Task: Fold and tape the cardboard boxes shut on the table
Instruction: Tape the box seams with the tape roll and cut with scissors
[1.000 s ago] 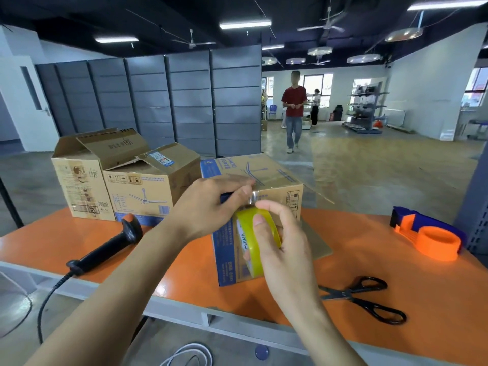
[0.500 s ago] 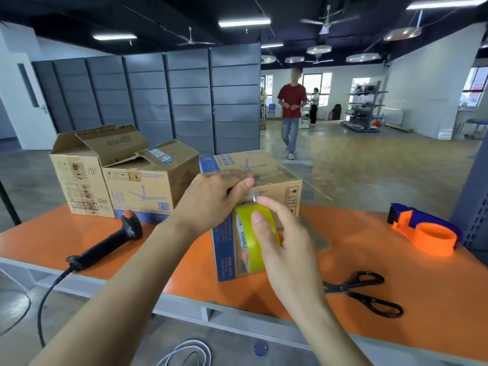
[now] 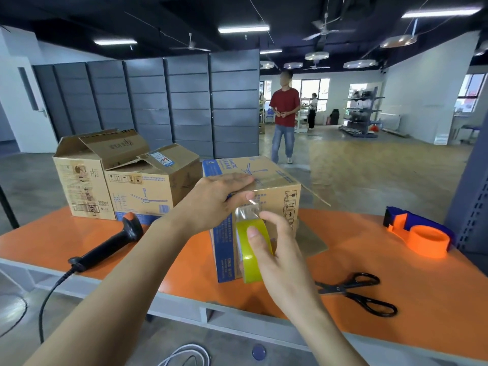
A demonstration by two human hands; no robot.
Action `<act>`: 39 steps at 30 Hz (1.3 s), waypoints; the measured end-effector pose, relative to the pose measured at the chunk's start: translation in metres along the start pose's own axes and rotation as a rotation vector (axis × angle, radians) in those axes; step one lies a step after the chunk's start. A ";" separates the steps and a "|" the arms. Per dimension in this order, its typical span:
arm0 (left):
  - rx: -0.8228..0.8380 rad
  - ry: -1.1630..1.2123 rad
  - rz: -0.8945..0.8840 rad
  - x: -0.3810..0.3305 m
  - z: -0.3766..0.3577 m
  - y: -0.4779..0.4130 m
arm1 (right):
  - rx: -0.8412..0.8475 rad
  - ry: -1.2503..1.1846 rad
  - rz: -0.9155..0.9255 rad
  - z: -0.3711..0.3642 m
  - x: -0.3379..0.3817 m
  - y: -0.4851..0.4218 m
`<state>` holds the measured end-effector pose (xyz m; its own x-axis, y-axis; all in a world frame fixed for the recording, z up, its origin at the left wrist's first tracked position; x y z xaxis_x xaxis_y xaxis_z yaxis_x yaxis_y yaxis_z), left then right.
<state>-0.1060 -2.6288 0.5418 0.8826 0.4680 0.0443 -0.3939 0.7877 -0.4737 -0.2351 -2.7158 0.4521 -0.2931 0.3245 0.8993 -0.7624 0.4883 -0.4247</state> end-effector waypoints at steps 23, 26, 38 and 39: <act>-0.531 0.394 0.635 -0.055 -0.028 0.117 | -0.053 -0.054 -0.032 -0.003 -0.009 -0.006; -0.265 0.569 0.706 -0.053 -0.049 0.109 | -0.076 -0.137 -0.083 -0.003 -0.010 -0.012; -0.217 1.109 0.759 -0.050 -0.055 0.073 | 0.064 -0.081 -0.048 0.006 0.000 -0.018; -0.216 1.123 0.772 -0.050 -0.055 0.073 | 0.048 -0.049 -0.057 0.014 -0.002 -0.016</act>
<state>-0.1646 -2.6173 0.4566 0.2324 0.1008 -0.9674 -0.9174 0.3531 -0.1835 -0.2298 -2.7356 0.4583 -0.2755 0.2563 0.9265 -0.8052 0.4649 -0.3681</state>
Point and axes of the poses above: each hand's wrist, its own y-axis away from the middle knuckle, its own z-axis out of the back of the hand, x = y × z, the point moved 5 cm from there along -y, towards the middle knuckle, and after that the axes turned 15 degrees about -y, right-handed, at the moved point
